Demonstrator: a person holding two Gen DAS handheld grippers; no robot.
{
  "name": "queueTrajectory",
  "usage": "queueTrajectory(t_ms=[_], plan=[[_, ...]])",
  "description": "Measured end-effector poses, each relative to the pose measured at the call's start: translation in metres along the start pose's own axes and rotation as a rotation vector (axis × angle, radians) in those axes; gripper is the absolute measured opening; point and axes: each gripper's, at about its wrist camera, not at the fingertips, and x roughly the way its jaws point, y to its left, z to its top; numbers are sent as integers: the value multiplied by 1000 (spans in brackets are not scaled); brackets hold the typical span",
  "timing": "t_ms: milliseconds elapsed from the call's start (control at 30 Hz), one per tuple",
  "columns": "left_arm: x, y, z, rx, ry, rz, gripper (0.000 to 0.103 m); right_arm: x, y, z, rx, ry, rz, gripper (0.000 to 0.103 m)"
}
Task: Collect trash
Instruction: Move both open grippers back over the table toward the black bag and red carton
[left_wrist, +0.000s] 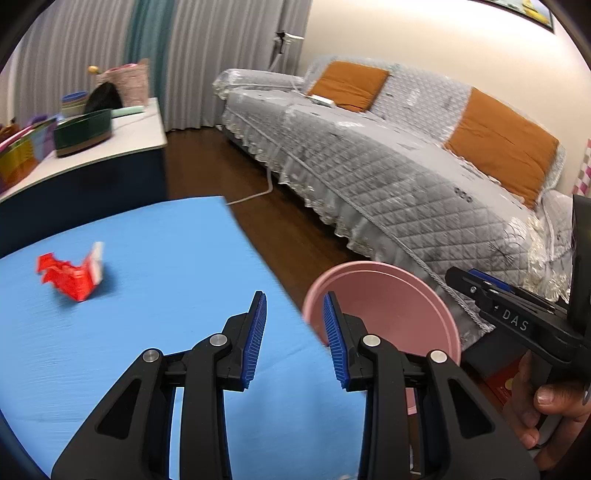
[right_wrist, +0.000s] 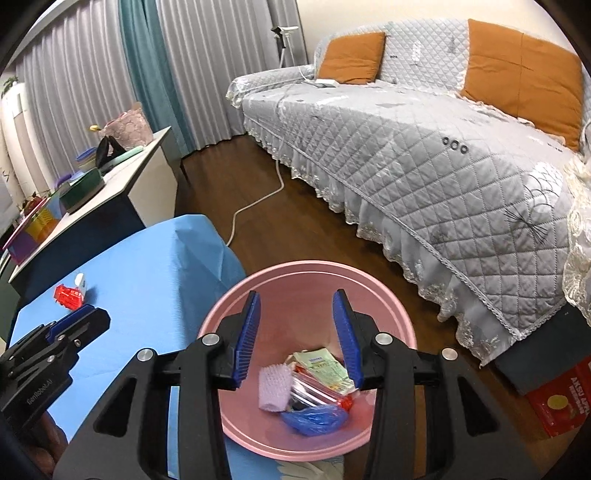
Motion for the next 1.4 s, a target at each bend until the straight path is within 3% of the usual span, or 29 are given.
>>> queueTrajectory(t_ms=[367,800,967,1067,1267,1400], plan=[[-33,67,-1,-74,-39,109,32,6,68,-2,-66,-11,78,42],[-78,175,-26,-213,-53,289,32,17,175,-14,-153,17,220,42],[-93,222,-38,-291,-47,394,32,22,209,-22,-181,36,277,42],[-107,252,-47,-339,-62,545,32,24,224,-23,-198,39,302,42],[-130,311,-65,-482,-78,727,32,39,245,-24,-212,73,338,42],[-136,342,-78,-547,-59,788,32,57,259,-26,-210,102,356,42]])
